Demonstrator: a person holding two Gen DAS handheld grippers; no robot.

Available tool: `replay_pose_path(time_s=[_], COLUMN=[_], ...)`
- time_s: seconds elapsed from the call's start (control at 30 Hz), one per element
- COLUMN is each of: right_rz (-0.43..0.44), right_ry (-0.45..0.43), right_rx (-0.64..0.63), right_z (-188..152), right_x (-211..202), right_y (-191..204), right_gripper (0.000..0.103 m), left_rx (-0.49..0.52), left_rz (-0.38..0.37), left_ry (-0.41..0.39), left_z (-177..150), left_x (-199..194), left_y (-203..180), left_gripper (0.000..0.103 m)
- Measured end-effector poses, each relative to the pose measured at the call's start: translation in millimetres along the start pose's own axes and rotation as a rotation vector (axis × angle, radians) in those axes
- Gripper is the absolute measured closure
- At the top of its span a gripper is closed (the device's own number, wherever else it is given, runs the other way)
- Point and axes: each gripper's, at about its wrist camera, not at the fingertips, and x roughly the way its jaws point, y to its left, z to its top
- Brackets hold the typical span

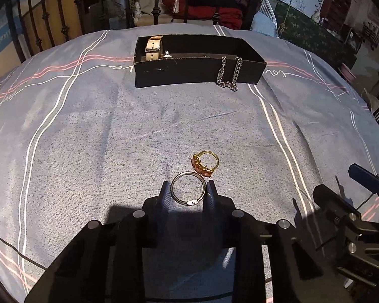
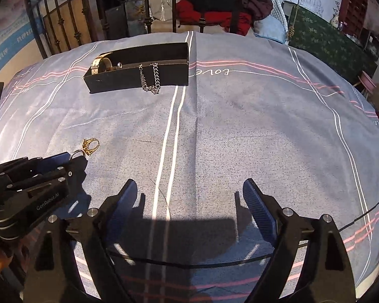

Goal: Organize jewelry
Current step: 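Grasp the silver ring with a small stone with the left tool, then lower the silver ring into the box and open the left tool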

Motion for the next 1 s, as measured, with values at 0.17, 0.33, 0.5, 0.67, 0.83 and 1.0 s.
replay_pose_path(time_s=[0.17, 0.33, 0.5, 0.67, 0.83, 1.0], right_rz=[0.024, 0.051, 0.072, 0.084, 0.088, 0.093], right_ry=[-0.007, -0.013, -0.016, -0.023, -0.019, -0.018], right_rx=[-0.019, -0.030, -0.028, -0.019, -0.024, -0.024], right_z=[5.0, 8.6, 10.2, 15.7, 23.1, 27.6], right_x=[-1.7, -2.8, -3.3, -0.9, 4.3, 7.7], right_y=[13.3, 22.1, 24.7, 24.3, 25.7, 28.2], right_gripper=[0.018, 0.018, 0.018, 0.018, 0.017, 0.017], left_rx=[-0.038, -0.027, -0.008, 0.006, 0.029, 0.033], left_rz=[-0.009, -0.012, 0.009, 0.033, 0.056, 0.070], left_ry=[-0.050, -0.132, -0.205, -0.222, -0.201, -0.199], left_z=[6.1, 41.1, 103.6, 153.4, 177.8, 180.8], left_x=[-24.0, -44.3, -49.2, -37.2, -19.3, -15.8], left_y=[13.1, 9.2, 1.3, -6.4, -12.5, -9.4], left_gripper=[0.075, 0.075, 0.075, 0.075, 0.074, 0.074])
